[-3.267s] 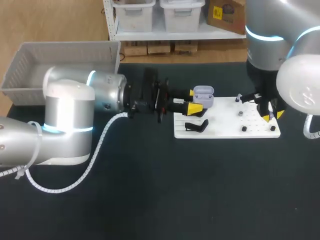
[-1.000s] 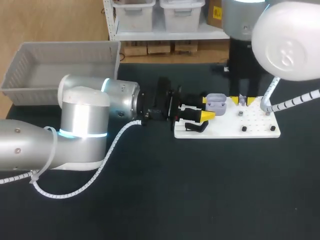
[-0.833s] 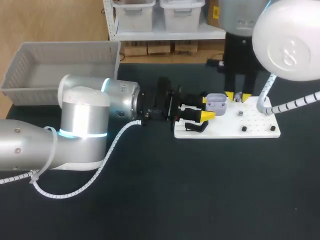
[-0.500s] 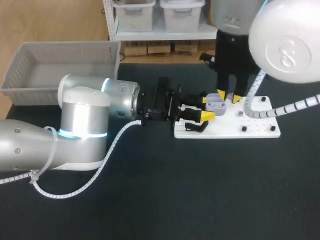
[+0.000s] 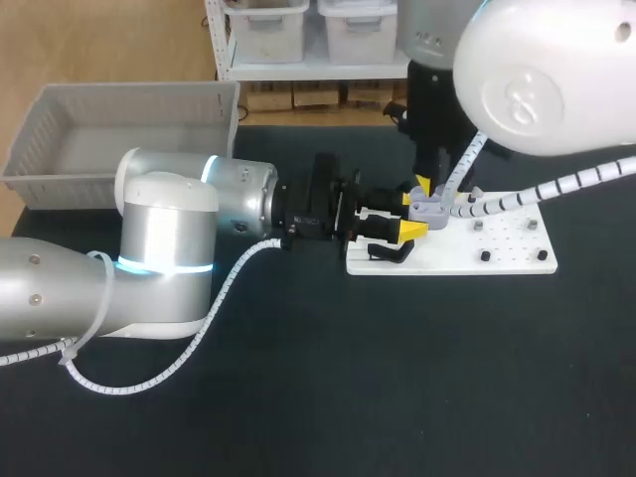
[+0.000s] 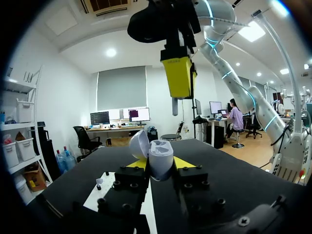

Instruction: Pick up each earbud case from the left stands, insert the matching earbuds, close the lid, and place the case in the box.

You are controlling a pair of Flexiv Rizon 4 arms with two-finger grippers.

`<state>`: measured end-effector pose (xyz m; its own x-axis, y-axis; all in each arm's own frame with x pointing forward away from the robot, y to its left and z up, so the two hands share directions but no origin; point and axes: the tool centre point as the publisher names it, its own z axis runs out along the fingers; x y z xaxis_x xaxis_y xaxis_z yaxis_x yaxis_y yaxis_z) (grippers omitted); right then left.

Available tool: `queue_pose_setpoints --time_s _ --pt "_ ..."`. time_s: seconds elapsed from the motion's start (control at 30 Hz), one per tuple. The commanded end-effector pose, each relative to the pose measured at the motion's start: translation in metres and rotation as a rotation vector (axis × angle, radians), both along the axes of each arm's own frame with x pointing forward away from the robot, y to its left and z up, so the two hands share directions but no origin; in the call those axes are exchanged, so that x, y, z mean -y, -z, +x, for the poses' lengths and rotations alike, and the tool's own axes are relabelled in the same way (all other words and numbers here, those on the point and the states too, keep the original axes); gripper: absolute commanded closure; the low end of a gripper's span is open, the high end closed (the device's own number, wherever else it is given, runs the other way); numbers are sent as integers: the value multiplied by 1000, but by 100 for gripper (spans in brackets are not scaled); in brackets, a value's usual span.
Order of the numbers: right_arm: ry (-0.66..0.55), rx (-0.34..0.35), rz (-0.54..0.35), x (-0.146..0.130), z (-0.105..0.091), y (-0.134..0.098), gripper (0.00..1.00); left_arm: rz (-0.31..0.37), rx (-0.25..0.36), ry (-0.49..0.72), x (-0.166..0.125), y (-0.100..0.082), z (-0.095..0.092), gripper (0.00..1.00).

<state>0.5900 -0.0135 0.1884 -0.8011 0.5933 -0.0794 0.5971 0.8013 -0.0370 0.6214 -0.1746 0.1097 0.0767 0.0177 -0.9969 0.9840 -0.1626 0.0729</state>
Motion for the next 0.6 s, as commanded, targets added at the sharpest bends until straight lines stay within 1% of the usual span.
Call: queue_pose_setpoints --time_s 0.03,0.33,0.43,0.6 --pt "0 4 1 1 -1 0 100 -1 2 -3 0 1 0 100" --pt "0 4 1 1 -1 0 100 -1 2 -3 0 1 0 100" --pt "64 27 38 -8 1 2 100 -1 2 -3 0 1 0 100" --pt "165 28 61 -12 3 7 100 -1 2 -3 0 1 0 100"
